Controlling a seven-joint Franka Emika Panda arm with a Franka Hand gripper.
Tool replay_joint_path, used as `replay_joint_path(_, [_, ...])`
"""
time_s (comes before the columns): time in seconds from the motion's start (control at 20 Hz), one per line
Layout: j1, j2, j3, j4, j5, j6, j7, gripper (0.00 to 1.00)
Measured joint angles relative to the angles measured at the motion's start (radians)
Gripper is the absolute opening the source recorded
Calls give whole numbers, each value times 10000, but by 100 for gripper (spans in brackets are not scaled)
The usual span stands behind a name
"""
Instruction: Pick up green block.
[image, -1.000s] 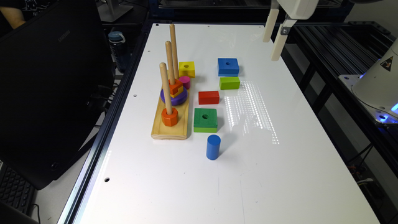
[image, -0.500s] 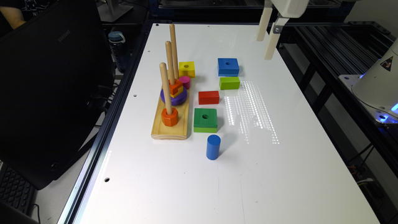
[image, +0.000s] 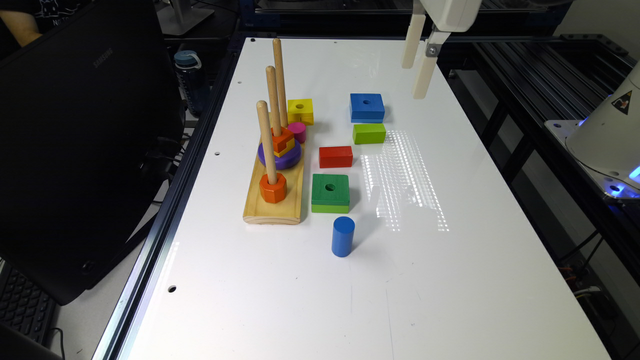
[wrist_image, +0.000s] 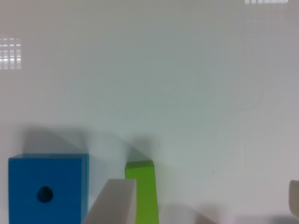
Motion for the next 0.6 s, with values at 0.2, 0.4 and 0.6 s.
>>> replay_joint_path(0.2, [0, 161, 31, 166, 2, 0, 15, 100])
replay_joint_path(0.4, [2, 304, 115, 324, 22, 1, 77, 100])
replay_joint_path(0.6, [-1, 526, 237, 532, 37, 1, 165, 100])
